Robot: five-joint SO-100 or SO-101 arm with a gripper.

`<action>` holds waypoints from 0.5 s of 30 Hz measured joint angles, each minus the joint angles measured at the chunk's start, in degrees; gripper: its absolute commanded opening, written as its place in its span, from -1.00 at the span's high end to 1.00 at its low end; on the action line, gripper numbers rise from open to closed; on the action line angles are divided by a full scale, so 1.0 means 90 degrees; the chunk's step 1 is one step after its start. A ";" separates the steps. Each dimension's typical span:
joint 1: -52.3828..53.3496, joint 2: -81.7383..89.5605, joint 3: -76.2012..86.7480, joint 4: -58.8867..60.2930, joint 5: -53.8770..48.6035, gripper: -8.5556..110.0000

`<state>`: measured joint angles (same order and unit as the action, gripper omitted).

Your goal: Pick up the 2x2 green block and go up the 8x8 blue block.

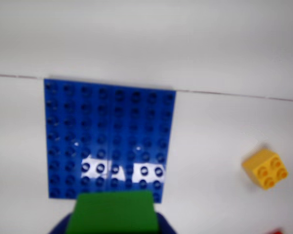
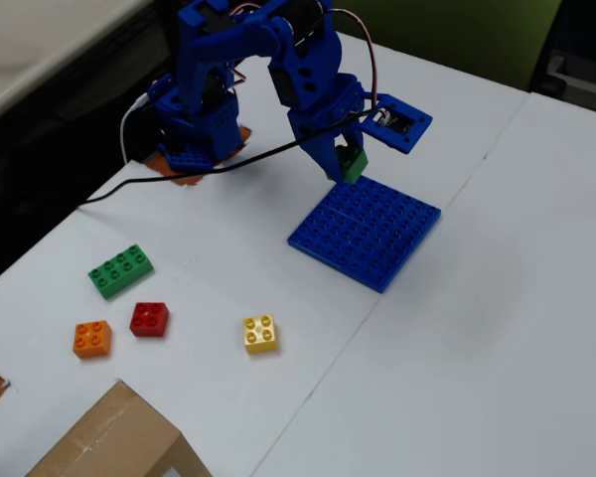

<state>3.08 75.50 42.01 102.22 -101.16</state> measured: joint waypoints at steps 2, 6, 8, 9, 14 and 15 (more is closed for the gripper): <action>0.0010 0.0000 0.0000 0.0000 0.0000 0.85; 0.0020 0.0000 0.0000 0.0000 -0.0010 0.85; 0.0020 0.0000 0.0000 0.0000 -0.0020 0.85; 0.0029 0.0000 0.0000 0.0000 -0.0068 0.85; 0.0078 0.0039 0.0439 -0.0283 -0.0186 0.85; 0.0068 0.0107 0.0645 -0.0420 -0.0186 0.85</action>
<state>3.69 76.46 47.81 98.44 -102.83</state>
